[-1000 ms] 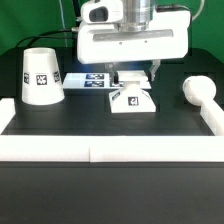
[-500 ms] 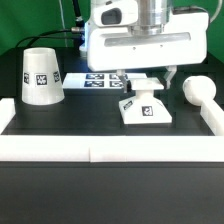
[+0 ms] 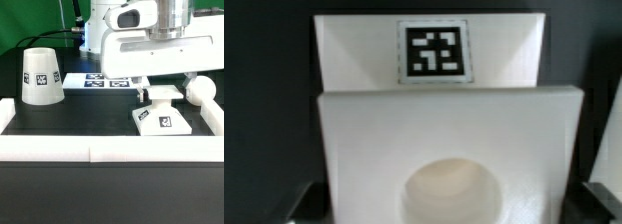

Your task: Assemble lamp

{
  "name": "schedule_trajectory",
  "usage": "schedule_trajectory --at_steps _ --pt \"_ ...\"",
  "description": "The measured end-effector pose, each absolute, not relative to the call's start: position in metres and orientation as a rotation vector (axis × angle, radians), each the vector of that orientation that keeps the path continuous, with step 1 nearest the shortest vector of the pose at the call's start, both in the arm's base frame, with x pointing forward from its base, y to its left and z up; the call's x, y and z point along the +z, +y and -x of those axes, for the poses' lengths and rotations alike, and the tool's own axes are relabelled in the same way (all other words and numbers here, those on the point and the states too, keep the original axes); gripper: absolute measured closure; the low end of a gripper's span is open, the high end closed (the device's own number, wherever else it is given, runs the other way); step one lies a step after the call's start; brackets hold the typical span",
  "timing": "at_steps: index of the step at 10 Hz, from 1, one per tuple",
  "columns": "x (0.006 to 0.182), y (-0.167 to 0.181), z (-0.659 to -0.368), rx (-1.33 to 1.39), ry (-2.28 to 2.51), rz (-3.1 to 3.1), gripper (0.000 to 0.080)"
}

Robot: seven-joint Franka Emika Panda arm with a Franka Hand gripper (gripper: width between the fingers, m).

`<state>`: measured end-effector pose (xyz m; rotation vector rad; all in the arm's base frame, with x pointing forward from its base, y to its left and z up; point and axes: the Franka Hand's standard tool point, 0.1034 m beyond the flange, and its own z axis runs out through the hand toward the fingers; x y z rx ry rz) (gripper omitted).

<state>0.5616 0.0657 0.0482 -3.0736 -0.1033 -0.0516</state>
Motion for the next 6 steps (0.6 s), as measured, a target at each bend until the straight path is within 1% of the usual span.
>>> schedule_trajectory --at_steps 4,6 --pt "0.049 0.081 -0.583 -0.088 -0.041 3.065 0.0265" --pt "0.049 0.095 -0.594 -0.109 -0.035 3.060 0.0265"
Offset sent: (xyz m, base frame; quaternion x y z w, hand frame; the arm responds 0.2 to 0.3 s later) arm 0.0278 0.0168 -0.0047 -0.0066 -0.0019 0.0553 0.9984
